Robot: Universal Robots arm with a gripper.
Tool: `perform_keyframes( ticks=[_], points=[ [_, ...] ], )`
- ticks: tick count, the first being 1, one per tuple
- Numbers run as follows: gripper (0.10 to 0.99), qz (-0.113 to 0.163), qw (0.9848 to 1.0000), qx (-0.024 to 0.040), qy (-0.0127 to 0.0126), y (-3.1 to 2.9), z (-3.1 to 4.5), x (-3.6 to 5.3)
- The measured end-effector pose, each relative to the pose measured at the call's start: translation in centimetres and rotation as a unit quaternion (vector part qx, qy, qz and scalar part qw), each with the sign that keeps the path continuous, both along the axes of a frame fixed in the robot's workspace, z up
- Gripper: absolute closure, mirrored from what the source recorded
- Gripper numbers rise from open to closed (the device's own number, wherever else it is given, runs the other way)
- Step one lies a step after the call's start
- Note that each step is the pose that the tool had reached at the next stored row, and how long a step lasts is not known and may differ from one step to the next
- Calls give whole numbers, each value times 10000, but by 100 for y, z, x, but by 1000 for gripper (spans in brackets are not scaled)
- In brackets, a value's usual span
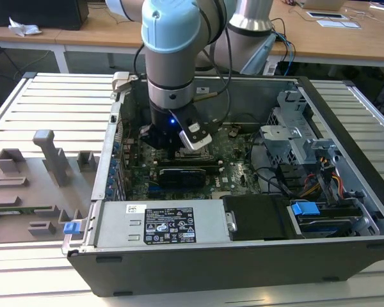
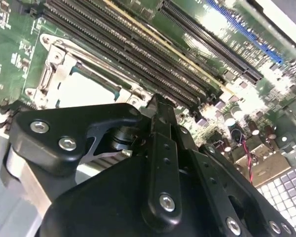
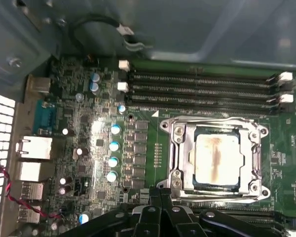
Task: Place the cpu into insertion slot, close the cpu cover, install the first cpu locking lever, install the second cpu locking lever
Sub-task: 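Install the second cpu locking lever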
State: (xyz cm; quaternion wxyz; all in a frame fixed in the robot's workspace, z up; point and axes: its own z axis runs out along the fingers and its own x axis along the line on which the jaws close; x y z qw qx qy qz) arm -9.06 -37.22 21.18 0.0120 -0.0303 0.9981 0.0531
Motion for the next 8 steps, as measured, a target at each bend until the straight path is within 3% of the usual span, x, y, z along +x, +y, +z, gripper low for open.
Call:
perform_keyframes(
  ticks=[2,3,4,5,6,8],
  points=[
    [980,0,9999,-169,1,55,0,5],
    [980,0,9995,-311,3,113,1,11],
    [980,2,9993,-366,19,154,1,38],
    [980,2,9993,-366,52,165,1,78],
    [980,3,9993,-366,68,168,1,100],
    [980,7,9992,-366,160,182,1,229]
  ],
)
